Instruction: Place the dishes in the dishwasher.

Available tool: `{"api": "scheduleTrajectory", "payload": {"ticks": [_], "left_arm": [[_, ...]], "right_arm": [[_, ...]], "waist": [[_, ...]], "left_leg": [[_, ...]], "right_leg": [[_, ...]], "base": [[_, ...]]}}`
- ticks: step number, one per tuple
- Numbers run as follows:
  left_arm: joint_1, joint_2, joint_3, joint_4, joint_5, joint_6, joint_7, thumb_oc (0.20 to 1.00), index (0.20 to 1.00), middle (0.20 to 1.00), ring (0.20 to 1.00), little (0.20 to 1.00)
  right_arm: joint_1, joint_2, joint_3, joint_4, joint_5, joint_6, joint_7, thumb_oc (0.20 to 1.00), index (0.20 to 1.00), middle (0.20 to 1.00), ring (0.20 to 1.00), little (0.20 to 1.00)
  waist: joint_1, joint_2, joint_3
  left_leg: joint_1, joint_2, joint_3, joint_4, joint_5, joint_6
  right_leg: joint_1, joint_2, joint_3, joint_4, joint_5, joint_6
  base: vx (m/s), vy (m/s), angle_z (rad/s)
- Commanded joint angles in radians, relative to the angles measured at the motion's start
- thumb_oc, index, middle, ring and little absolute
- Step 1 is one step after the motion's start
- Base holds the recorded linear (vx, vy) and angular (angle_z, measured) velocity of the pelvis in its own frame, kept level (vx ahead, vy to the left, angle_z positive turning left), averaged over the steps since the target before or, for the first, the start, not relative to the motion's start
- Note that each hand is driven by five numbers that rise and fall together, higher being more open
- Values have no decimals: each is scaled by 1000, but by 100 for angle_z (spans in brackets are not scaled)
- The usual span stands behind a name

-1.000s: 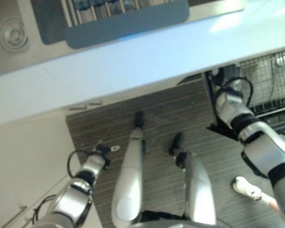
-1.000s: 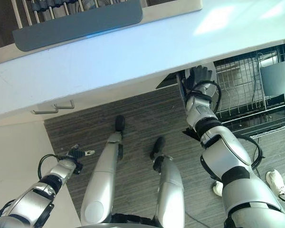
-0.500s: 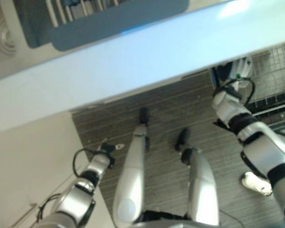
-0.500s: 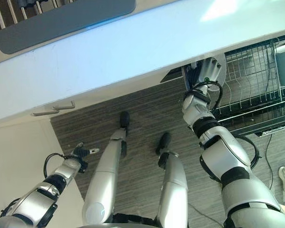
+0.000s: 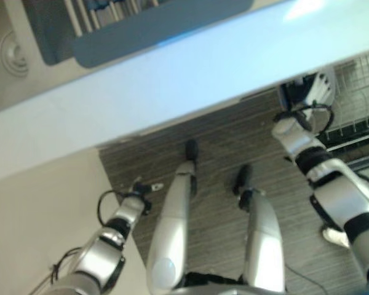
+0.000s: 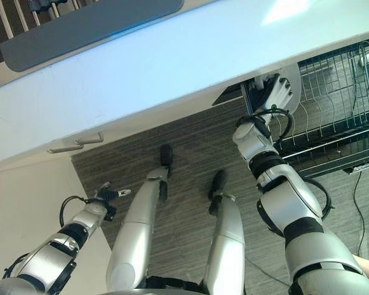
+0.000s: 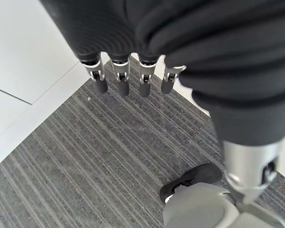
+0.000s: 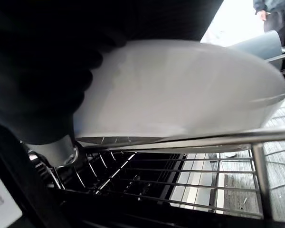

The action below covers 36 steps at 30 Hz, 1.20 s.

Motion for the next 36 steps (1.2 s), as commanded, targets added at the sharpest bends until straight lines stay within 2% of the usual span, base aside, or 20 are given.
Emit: {"api": "scheduleTrajectory", "payload": {"ticks": [1, 5, 8, 10, 15, 17, 18, 21, 26, 28, 36], "left_arm": [[32, -59, -24, 52, -30, 45, 0, 1000, 1000, 1000, 1000, 1000], [40, -61, -22, 40, -36, 79, -4, 1000, 1000, 1000, 1000, 1000], [44, -64, -21, 33, -47, 96, -13, 1000, 1000, 1000, 1000, 1000], [45, -63, -20, 32, -48, 100, -23, 1000, 1000, 1000, 1000, 1000], [42, -55, -22, 50, -60, 83, -43, 1000, 1000, 1000, 1000, 1000], [38, -56, -24, 54, -67, 79, -43, 1000, 1000, 1000, 1000, 1000], [37, -55, -25, 56, -69, 77, -43, 1000, 1000, 1000, 1000, 1000], [33, -42, -24, 70, -70, 62, -47, 1000, 1000, 1000, 1000, 1000], [23, -14, -29, 87, -60, 47, -51, 1000, 1000, 1000, 1000, 1000], [23, -8, -30, 90, -51, 39, -47, 1000, 1000, 1000, 1000, 1000], [25, -3, -33, 86, -35, 26, -32, 1000, 1000, 1000, 1000, 1000]], "right_arm": [[39, -150, -136, 62, 121, -136, 10, 200, 200, 200, 200, 200], [78, -136, -172, 24, 204, -270, 77, 200, 200, 200, 200, 200], [90, -137, -186, 17, 195, -313, 122, 200, 200, 200, 200, 200], [85, -140, -187, 16, 163, -306, 122, 200, 200, 200, 200, 200], [61, -167, -150, 18, 78, -227, 132, 200, 200, 200, 200, 200], [45, -179, -120, 15, 2, -159, 115, 200, 200, 200, 200, 200], [41, -183, -113, 16, -10, -147, 113, 200, 200, 200, 200, 200], [15, -215, -34, 21, -173, -10, 124, 200, 200, 200, 200, 200], [-25, -249, 66, 37, -205, 97, 173, 200, 200, 200, 200, 200], [-37, -254, 95, 41, -203, 127, 192, 200, 200, 200, 200, 200], [-57, -247, 130, 50, -183, 143, 209, 200, 200, 200, 200, 200]], "waist": [[-60, 107, -29], [-81, 115, -29], [-93, 127, -29], [-97, 134, -29], [-103, 138, -29], [-104, 138, -29], [-104, 138, -29], [-100, 131, -29], [-87, 112, -29], [-80, 104, -29], [-66, 96, -29]], "left_leg": [[89, 1, -27, -38, -126, -48], [108, 7, -10, -32, -131, -49], [120, 9, 0, -27, -134, -50], [128, 10, 6, -27, -134, -51], [144, 10, 12, -39, -129, -55], [143, 10, 12, -44, -125, -56], [142, 10, 12, -45, -125, -56], [135, 10, 12, -51, -120, -53], [120, 10, 2, -51, -119, -51], [113, 11, -2, -52, -120, -50], [81, 9, -8, -46, -123, -47]], "right_leg": [[-30, 74, -40, 131, -66, -8], [-25, 73, -26, 129, -66, -7], [-24, 70, -16, 134, -70, -9], [-21, 67, -13, 137, -73, -10], [-9, 68, -10, 127, -74, -12], [-9, 69, -10, 122, -72, -13], [-10, 70, -10, 122, -72, -13], [-14, 72, -17, 115, -66, -13], [-15, 75, -32, 107, -59, -10], [-17, 77, -37, 102, -56, -10], [-39, 75, -50, 108, -54, -10]], "base": [[-4, 34, -14], [-1, 46, -24], [13, 78, -21], [5, 59, -20], [0, 31, -7], [0, 0, 0], [0, 0, 0], [-8, -11, 0], [-20, -82, 7], [-13, -88, 16], [6, -28, 5]]}}
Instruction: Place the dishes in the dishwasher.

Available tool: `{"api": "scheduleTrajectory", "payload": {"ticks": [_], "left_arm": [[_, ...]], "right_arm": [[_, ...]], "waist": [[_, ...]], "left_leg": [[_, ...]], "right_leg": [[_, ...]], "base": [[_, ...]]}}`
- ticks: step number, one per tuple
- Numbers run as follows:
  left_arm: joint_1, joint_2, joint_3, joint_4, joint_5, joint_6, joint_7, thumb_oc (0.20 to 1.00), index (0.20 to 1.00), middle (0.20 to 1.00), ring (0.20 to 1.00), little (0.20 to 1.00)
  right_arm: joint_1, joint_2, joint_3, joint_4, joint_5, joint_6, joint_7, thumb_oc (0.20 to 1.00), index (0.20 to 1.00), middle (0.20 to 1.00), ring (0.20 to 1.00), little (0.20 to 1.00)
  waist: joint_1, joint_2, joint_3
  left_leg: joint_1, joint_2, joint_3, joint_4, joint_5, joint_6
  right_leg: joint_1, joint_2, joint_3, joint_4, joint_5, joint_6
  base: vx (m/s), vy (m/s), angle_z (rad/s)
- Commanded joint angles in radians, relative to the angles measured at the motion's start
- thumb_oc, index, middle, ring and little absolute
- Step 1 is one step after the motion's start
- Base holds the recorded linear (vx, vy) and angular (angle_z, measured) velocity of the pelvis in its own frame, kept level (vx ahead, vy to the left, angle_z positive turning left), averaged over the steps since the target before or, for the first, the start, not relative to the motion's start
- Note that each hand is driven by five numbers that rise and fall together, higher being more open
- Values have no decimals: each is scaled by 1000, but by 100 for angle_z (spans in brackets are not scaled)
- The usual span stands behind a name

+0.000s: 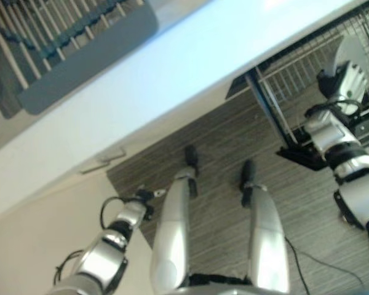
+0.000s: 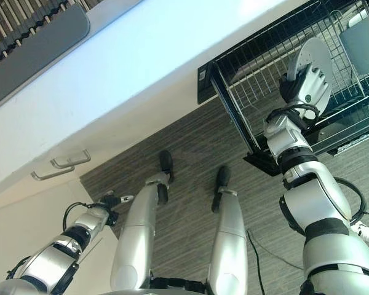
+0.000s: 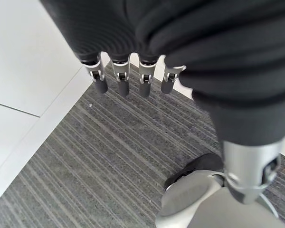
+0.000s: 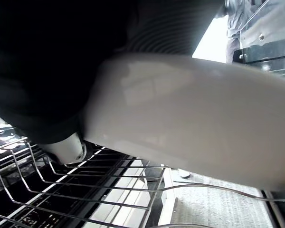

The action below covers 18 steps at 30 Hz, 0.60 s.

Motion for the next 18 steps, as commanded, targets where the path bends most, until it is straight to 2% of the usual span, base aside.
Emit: {"api": "scheduleTrajectory", "payload": {"ticks": [1, 4, 5, 6, 7, 12, 13, 15, 18], "left_arm": [[23, 19, -34, 38, 21, 1, 17, 1000, 1000, 1000, 1000, 1000], [24, 21, -34, 32, 25, 4, 15, 1000, 1000, 1000, 1000, 1000], [25, 24, -33, 29, 28, 4, 13, 1000, 1000, 1000, 1000, 1000], [26, 27, -33, 26, 29, 5, 12, 1000, 1000, 1000, 1000, 1000], [26, 27, -34, 25, 29, 5, 11, 1000, 1000, 1000, 1000, 1000], [26, 26, -33, 11, 39, 19, 5, 1000, 1000, 1000, 1000, 1000], [28, 26, -32, 5, 41, 26, 1, 1000, 1000, 1000, 1000, 1000], [29, 24, -31, -4, 43, 36, -2, 1000, 1000, 1000, 1000, 1000], [44, 16, -26, -15, 50, 38, -11, 1000, 1000, 1000, 1000, 1000]], "right_arm": [[-27, -76, 23, 8, -8, 0, 21, 200, 200, 200, 200, 200], [-38, -80, 33, 5, -23, -11, 56, 200, 200, 200, 200, 200], [-41, -82, 40, 2, -13, -28, 78, 272, 272, 272, 272, 272], [-45, -80, 45, 2, 11, -51, 97, 790, 790, 790, 790, 790], [-42, -76, 47, 0, 46, -73, 117, 1000, 1000, 1000, 1000, 1000], [-22, -44, 19, 0, 212, -254, 216, 1000, 1000, 1000, 1000, 1000], [-15, -33, -1, -5, 270, -301, 267, 1000, 1000, 1000, 1000, 1000], [-6, -20, -20, -3, 331, -337, 311, 1000, 1000, 1000, 1000, 1000], [12, 7, -77, 1, 561, -445, 393, 1000, 1000, 1000, 1000, 1000]], "waist": [[22, 8, -29], [26, 8, -29], [29, 8, -29], [31, 9, -29], [33, 9, -29], [38, 15, -29], [39, 18, -29], [39, 22, -29], [38, 33, -29]], "left_leg": [[53, -34, -27, -50, -110, -24], [43, -40, -34, -48, -110, -24], [40, -42, -37, -47, -110, -24], [36, -43, -39, -46, -110, -24], [34, -44, -40, -47, -110, -24], [22, -46, -42, -41, -110, -23], [18, -47, -41, -39, -110, -23], [17, -47, -39, -39, -108, -24], [23, -47, -33, -39, -108, -24]], "right_leg": [[-61, 32, -66, 133, -75, -30], [-70, 35, -66, 139, -77, -32], [-72, 35, -67, 140, -78, -32], [-75, 35, -68, 141, -79, -32], [-77, 35, -69, 143, -80, -33], [-94, 29, -70, 157, -84, -36], [-100, 28, -70, 164, -85, -37], [-104, 27, -70, 167, -87, -39], [-106, 23, -65, 177, -92, -42]], "base": [[25, -19, 7], [18, -14, 7], [21, -12, 8], [25, -8, 6], [0, 0, 0], [3, 3, 1], [0, 0, 0], [8, 42, 0], [8, 76, 1]]}}
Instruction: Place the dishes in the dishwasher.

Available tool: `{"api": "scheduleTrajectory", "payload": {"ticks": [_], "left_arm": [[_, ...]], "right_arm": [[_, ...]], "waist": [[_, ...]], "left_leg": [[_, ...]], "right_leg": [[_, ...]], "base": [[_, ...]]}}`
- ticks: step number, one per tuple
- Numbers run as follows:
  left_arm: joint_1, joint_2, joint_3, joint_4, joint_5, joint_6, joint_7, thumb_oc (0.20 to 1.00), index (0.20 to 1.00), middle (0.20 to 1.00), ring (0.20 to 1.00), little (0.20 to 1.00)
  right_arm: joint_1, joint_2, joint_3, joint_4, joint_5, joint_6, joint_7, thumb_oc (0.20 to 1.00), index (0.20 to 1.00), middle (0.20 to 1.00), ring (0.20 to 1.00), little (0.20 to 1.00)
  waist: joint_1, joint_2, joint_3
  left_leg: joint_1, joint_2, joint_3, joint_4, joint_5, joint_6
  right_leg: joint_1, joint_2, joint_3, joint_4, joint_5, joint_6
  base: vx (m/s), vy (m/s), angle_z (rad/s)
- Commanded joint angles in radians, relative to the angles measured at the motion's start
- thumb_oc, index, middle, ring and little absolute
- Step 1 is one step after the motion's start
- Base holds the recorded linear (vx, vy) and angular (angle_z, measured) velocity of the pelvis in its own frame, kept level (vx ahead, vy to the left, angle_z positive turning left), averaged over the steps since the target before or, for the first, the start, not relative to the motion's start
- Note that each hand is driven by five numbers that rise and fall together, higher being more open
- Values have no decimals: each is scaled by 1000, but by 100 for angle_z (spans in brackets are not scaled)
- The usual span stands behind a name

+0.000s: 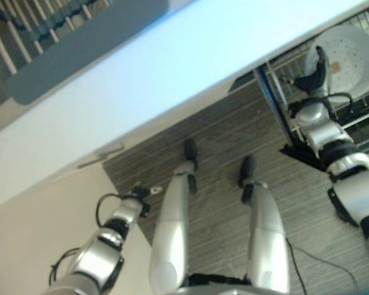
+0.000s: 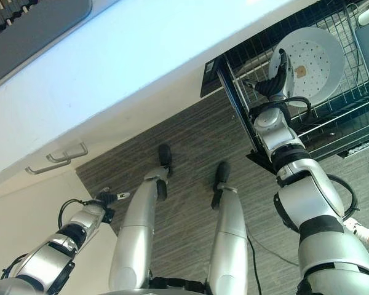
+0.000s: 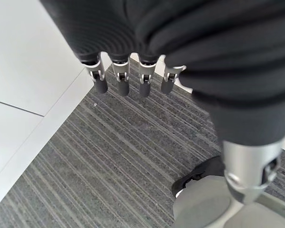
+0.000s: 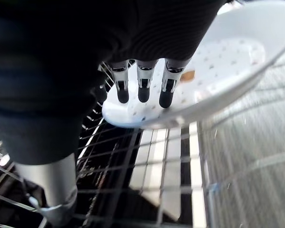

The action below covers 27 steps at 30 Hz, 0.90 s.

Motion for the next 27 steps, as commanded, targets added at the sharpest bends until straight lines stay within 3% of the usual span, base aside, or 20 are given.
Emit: {"api": "scheduleTrajectory", "payload": {"ticks": [1, 5, 9, 13, 18, 20, 21, 27], "left_arm": [[50, -22, -26, 8, 37, 30, -7, 1000, 1000, 1000, 1000, 1000], [71, -36, -11, -15, 38, 49, -18, 1000, 1000, 1000, 1000, 1000], [101, -40, 9, -37, 37, 68, -22, 1000, 1000, 1000, 1000, 1000], [136, -42, 29, -37, 36, 93, -9, 1000, 1000, 1000, 1000, 1000], [164, -49, 49, -29, 63, 113, 4, 1000, 1000, 1000, 1000, 1000], [177, -51, 51, -35, 70, 122, 7, 1000, 1000, 1000, 1000, 1000], [205, -59, 59, -41, 79, 125, 15, 1000, 1000, 1000, 1000, 1000], [288, -83, 89, -49, 90, 112, 34, 1000, 1000, 1000, 1000, 1000]], "right_arm": [[28, -27, -75, -7, 268, -160, 99, 1000, 1000, 1000, 1000, 1000], [71, 27, -203, -71, 378, -228, 193, 1000, 1000, 1000, 1000, 1000], [132, 44, -252, -184, 273, -291, 152, 1000, 1000, 1000, 1000, 1000], [212, 39, -282, -316, 110, -275, 15, 1000, 1000, 1000, 1000, 1000], [301, 37, -292, -465, 1, -263, -37, 1000, 1000, 1000, 1000, 1000], [326, 32, -292, -521, -8, -247, -62, 1000, 1000, 1000, 1000, 1000], [396, 30, -317, -611, 11, -244, -79, 1000, 1000, 1000, 1000, 1000], [603, 63, -416, -773, 61, -261, -97, 1000, 1000, 1000, 1000, 1000]], "waist": [[28, 47, -29], [15, 56, -29], [1, 46, -29], [-16, 22, -29], [-30, -10, -29], [-35, -18, -34], [-44, -25, -59], [-84, -47, -139]], "left_leg": [[91, -40, -10, -58, -117, -25], [129, -42, 0, -66, -120, -27], [211, -35, 20, -83, -127, -25], [340, -21, 44, -114, -133, -28], [498, -11, 63, -162, -135, -33], [539, -7, 66, -176, -137, -34], [572, 4, 79, -204, -113, -31], [699, 10, 94, -288, -110, -45]], "right_leg": [[-51, 32, -47, 152, -87, -29], [-25, 38, -37, 148, -97, -29], [46, 41, -39, 116, -95, -24], [170, 41, -42, 63, -90, -14], [330, 40, -41, -3, -87, -6], [376, 40, -39, -31, -82, -6], [420, 46, -43, -80, -51, -16], [566, 56, -25, -194, -48, -18]], "base": [[7, 84, 1], [3, 105, -2], [-4, 62, -8], [33, 24, -8], [66, -42, -12], [47, -46, -16], [54, -43, -11], [126, -14, -8]]}}
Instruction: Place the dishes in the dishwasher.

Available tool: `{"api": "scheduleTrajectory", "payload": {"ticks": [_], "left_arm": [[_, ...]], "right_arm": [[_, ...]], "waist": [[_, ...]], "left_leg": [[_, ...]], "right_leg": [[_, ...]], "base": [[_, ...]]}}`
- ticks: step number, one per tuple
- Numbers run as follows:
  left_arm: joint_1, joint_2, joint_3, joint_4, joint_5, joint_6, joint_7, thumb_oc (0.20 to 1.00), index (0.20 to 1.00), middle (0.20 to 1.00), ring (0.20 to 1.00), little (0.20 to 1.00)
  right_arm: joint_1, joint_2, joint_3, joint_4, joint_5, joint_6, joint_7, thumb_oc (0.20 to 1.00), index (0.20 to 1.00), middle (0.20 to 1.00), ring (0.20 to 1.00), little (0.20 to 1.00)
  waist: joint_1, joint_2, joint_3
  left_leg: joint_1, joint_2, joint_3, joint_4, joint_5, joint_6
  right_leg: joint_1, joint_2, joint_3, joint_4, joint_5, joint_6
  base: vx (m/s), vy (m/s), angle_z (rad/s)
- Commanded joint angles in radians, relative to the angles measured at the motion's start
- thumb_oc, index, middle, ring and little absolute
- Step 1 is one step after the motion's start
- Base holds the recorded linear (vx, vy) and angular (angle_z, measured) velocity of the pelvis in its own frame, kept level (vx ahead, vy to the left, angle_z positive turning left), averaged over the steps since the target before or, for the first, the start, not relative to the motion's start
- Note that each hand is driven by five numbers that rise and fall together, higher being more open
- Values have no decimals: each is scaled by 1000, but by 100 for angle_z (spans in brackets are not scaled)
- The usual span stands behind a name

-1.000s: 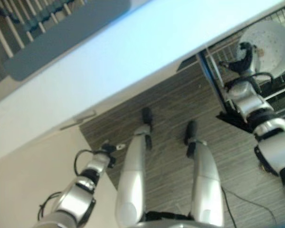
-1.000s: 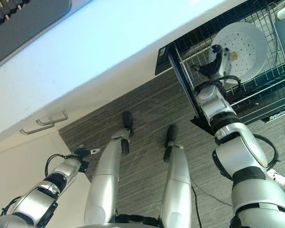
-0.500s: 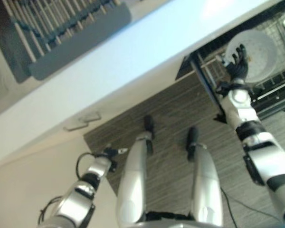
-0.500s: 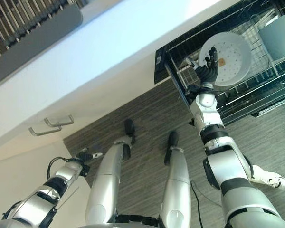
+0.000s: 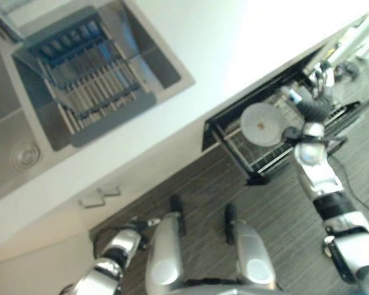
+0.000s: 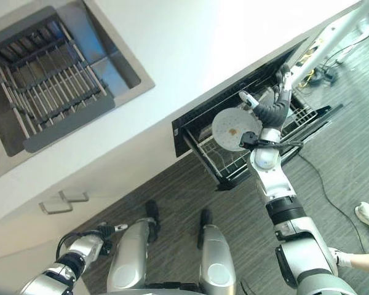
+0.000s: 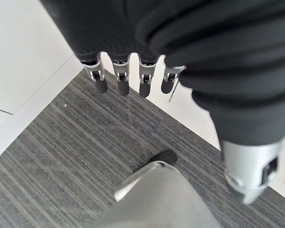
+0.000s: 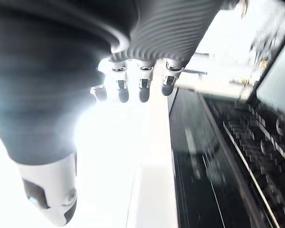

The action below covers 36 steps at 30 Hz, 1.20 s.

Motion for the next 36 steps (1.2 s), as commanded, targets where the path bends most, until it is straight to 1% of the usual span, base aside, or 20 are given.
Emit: {"api": "scheduleTrajectory", "payload": {"ticks": [1, 4, 5, 9, 10, 12, 14, 15, 16, 17, 18, 19, 21, 24, 26, 28, 29, 32, 33, 36], "left_arm": [[39, -20, -1, 19, 51, 1, 28, 1000, 1000, 1000, 1000, 1000], [85, -27, 16, 4, 52, -8, 29, 1000, 1000, 1000, 1000, 1000], [111, -32, 29, -7, 57, -7, 25, 1000, 1000, 1000, 1000, 1000], [146, -37, 67, -19, 66, -2, 9, 1000, 1000, 1000, 1000, 1000], [159, -36, 85, -25, 64, -1, -5, 1000, 1000, 1000, 1000, 1000], [158, -33, 87, -23, 55, -4, -6, 1000, 1000, 1000, 1000, 1000], [148, -25, 89, -8, 23, -19, 1, 1000, 1000, 1000, 1000, 1000], [139, -22, 90, 0, 7, -25, 8, 1000, 1000, 1000, 1000, 1000], [123, -15, 89, 9, -14, -31, 16, 1000, 1000, 1000, 1000, 1000], [112, -13, 87, 17, -26, -35, 23, 1000, 1000, 1000, 1000, 1000], [99, -8, 88, 23, -35, -39, 28, 1000, 1000, 1000, 1000, 1000], [87, -5, 88, 31, -40, -41, 29, 1000, 1000, 1000, 1000, 1000], [67, -3, 87, 39, -44, -34, 32, 1000, 1000, 1000, 1000, 1000], [30, -15, 74, 66, -51, -26, 34, 1000, 1000, 1000, 1000, 1000], [17, -23, 67, 85, -49, -19, 33, 1000, 1000, 1000, 1000, 1000], [3, -31, 56, 103, -45, -14, 29, 1000, 1000, 1000, 1000, 1000], [-7, -37, 48, 114, -47, -8, 31, 1000, 1000, 1000, 1000, 1000], [-24, -49, 37, 131, -50, 8, 32, 1000, 1000, 1000, 1000, 1000], [-33, -51, 37, 136, -52, 19, 31, 1000, 1000, 1000, 1000, 1000], [-40, -51, 38, 141, -45, 32, 22, 1000, 1000, 1000, 1000, 1000]], "right_arm": [[25, -17, -66, -76, 13, -57, -39, 1000, 1000, 1000, 1000, 1000], [133, -15, -125, -135, 2, -66, -44, 1000, 1000, 1000, 1000, 1000], [200, -17, -166, -163, -8, -74, -59, 1000, 1000, 1000, 1000, 1000], [321, -15, -269, -184, 25, -71, -101, 1000, 1000, 1000, 1000, 1000], [392, -7, -331, -157, 96, -68, -84, 1000, 1000, 1000, 1000, 1000], [416, 0, -358, -119, 133, -83, -81, 1000, 1000, 1000, 1000, 1000], [439, 18, -393, -41, 242, -135, -45, 1000, 1000, 1000, 1000, 1000], [440, 26, -398, -12, 279, -146, -25, 1000, 1000, 1000, 1000, 1000], [432, 36, -396, 40, 382, -168, 18, 1000, 1000, 1000, 1000, 1000], [422, 48, -396, 72, 430, -172, 39, 1000, 1000, 1000, 1000, 1000], [405, 63, -392, 122, 478, -184, 84, 1000, 1000, 1000, 1000, 1000], [384, 71, -382, 164, 508, -189, 113, 1000, 1000, 1000, 1000, 1000], [345, 80, -357, 224, 543, -176, 188, 1000, 1000, 1000, 1000, 1000], [236, 94, -281, 319, 615, -163, 253, 1000, 1000, 1000, 1000, 1000], [199, 96, -251, 354, 605, -141, 283, 1000, 1000, 1000, 1000, 1000], [152, 87, -219, 383, 583, -111, 298, 1000, 1000, 1000, 1000, 1000], [112, 80, -195, 397, 566, -77, 308, 1000, 1000, 1000, 1000, 1000], [30, 59, -150, 429, 509, -8, 340, 1000, 1000, 1000, 1000, 1000], [-27, 37, -131, 449, 468, 31, 370, 1000, 1000, 1000, 1000, 1000], [-88, 13, -108, 467, 405, 73, 415, 1000, 1000, 1000, 1000, 1000]], "waist": [[-13, 25, -61], [-32, 21, -97], [-42, 21, -117], [-68, 22, -138], [-84, 28, -138], [-90, 33, -131], [-99, 40, -113], [-101, 42, -105], [-102, 45, -90], [-101, 47, -81], [-98, 48, -68], [-94, 51, -59], [-88, 58, -43], [-69, 77, -26], [-60, 84, -24], [-52, 91, -22], [-47, 96, -21], [-37, 106, -15], [-27, 112, -11], [-15, 117, -2]], "left_leg": [[96, -25, 12, -92, -78, 2], [146, -21, 20, -121, -77, -5], [163, -20, 25, -121, -82, -6], [178, -10, 30, -87, -106, -5], [185, -3, 37, -66, -119, -8], [180, 0, 42, -48, -125, -8], [147, 6, 45, 11, -140, -7], [128, 9, 43, 38, -146, -5], [99, 14, 41, 78, -157, -1], [79, 15, 36, 104, -165, 2], [58, 10, 19, 144, -194, -2], [34, 9, 12, 171, -198, 0], [-4, 5, 0, 219, -207, 5], [-70, -14, -22, 288, -220, 19], [-80, -26, -31, 301, -220, 23], [-85, -39, -37, 307, -219, 28], [-92, -48, -42, 310, -217, 29], [-104, -63, -55, 318, -212, 33], [-117, -69, -59, 320, -208, 36], [-127, -73, -64, 319, -200, 40]], "right_leg": [[-29, 12, -51, 86, -89, -20], [26, 14, -55, 49, -89, -20], [52, 17, -60, 46, -98, -24], [80, 20, -73, 81, -132, -38], [92, 17, -83, 102, -151, -46], [88, 14, -88, 124, -164, -54], [56, 11, -92, 199, -194, -70], [41, 9, -92, 228, -204, -76], [15, 6, -91, 272, -221, -87], [-7, 5, -89, 305, -233, -93], [-27, 1, -76, 356, -268, -94], [-52, -1, -74, 392, -279, -101], [-92, -9, -68, 456, -298, -110], [-172, -23, -56, 568, -331, -126], [-187, -30, -53, 596, -339, -129], [-207, -42, -50, 622, -345, -130], [-223, -48, -48, 638, -347, -131], [-250, -53, -41, 666, -351, -136], [-271, -55, -40, 680, -353, -138], [-291, -57, -40, 693, -349, -137]], "base": [[148, -6, -6], [147, 15, -9], [182, 35, -6], [118, 31, -4], [125, 54, -2], [43, 23, 0], [-28, 3, -6], [-84, -23, -8], [-89, -27, -4], [-58, -38, 1], [-58, -39, 7], [-55, -40, 11], [-85, -17, 11], [-59, 29, 10], [55, 58, 16], [72, 90, 15], [51, 86, 11], [60, 110, 7], [46, 131, 7], [43, 98, 6]]}}
